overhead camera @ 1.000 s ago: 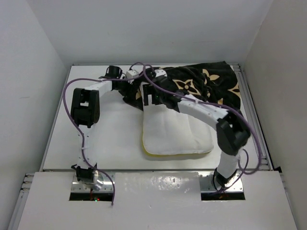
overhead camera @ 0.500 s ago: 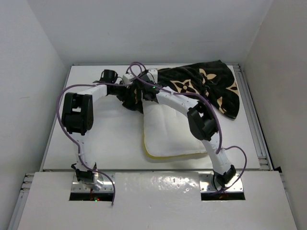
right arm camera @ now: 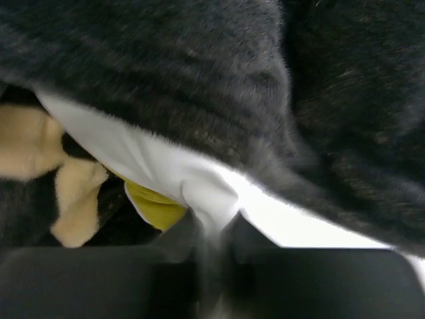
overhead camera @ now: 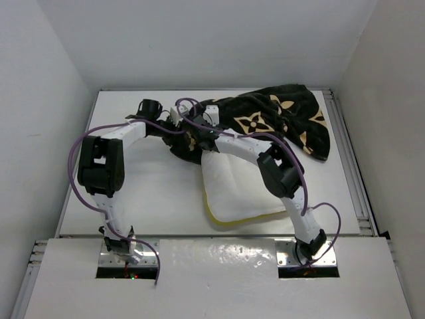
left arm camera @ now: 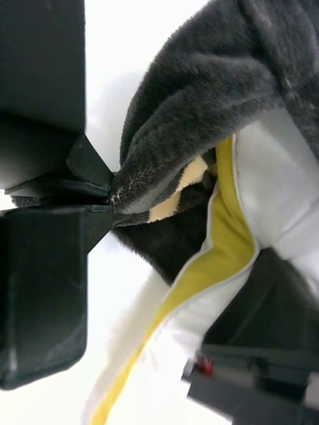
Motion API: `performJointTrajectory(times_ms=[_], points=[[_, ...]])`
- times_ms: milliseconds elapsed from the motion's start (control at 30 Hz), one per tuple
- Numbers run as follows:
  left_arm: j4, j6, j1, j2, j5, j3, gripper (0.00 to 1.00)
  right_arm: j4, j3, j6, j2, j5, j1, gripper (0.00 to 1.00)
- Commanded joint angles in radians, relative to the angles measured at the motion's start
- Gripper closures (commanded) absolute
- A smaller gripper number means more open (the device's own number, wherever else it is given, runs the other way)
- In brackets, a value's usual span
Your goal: Put the pillow into the pillowcase
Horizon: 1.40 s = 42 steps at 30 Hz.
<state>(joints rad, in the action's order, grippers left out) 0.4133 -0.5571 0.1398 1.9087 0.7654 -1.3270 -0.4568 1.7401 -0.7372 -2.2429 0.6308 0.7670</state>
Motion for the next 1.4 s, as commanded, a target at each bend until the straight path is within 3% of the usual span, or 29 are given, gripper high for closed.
performJointTrajectory(times_ms=[0,67,133,300,400,467,733,867,900,933,1000,1033,1133,1233,1267,1367], points=[[-0.001,0.011,0.015,-0.097,0.109,-0.003,1.0,0.039,-0.062,-0.013,-0.035,-0.164,-0.018,1.0],[0.053,-0.019,0.033,-0.103,0.114,-0.017,1.0,0.134,-0.08,-0.048,-0.009,-0.27,-0.038,1.0],[0.12,-0.067,0.059,-0.108,0.115,-0.049,1.0,0.197,-0.096,-0.163,0.029,-0.28,-0.08,1.0],[0.456,-0.387,0.104,-0.12,0.149,-0.11,1.0,0.532,-0.272,-0.494,0.268,-0.114,-0.192,1.0],[0.671,-0.611,0.11,-0.123,0.201,-0.139,1.0,0.465,-0.217,-0.585,0.321,0.021,-0.228,1.0],[0.887,-0.859,0.116,-0.123,0.261,-0.159,1.0,0.436,-0.202,-0.622,0.341,0.076,-0.242,1.0],[0.886,-0.897,0.247,-0.117,0.331,-0.166,1.0,0.263,-0.053,-0.801,0.235,0.204,-0.173,1.0],[0.666,-0.664,0.146,-0.089,0.463,-0.132,1.0,0.426,-0.121,-0.547,0.271,0.21,-0.063,1.0],[0.607,-0.585,0.118,-0.083,0.475,-0.13,1.0,0.586,-0.24,-0.466,0.291,0.117,-0.055,1.0],[0.595,-0.56,0.095,-0.073,0.469,-0.13,1.0,0.672,-0.31,-0.3,0.316,0.037,-0.058,0.72],[0.572,-0.521,0.04,-0.071,0.424,-0.121,1.0,0.789,-0.479,-0.201,0.409,-0.09,-0.069,0.32],[0.552,-0.502,0.014,-0.083,0.405,-0.092,1.0,0.788,-0.513,-0.123,0.446,-0.2,-0.072,0.01],[0.426,-0.361,-0.008,-0.108,0.302,-0.016,1.0,0.62,-0.57,0.051,0.593,-0.436,-0.104,0.01],[0.336,-0.333,-0.003,-0.114,0.233,0.017,1.0,0.29,-0.55,0.238,0.74,-0.491,-0.106,0.01],[0.325,-0.26,-0.003,-0.112,0.209,0.023,1.0,0.123,-0.539,0.26,0.775,-0.503,-0.109,0.01],[0.331,-0.253,0.001,-0.118,0.187,0.022,1.0,-0.153,-0.585,0.227,0.905,-0.618,-0.196,0.01]])
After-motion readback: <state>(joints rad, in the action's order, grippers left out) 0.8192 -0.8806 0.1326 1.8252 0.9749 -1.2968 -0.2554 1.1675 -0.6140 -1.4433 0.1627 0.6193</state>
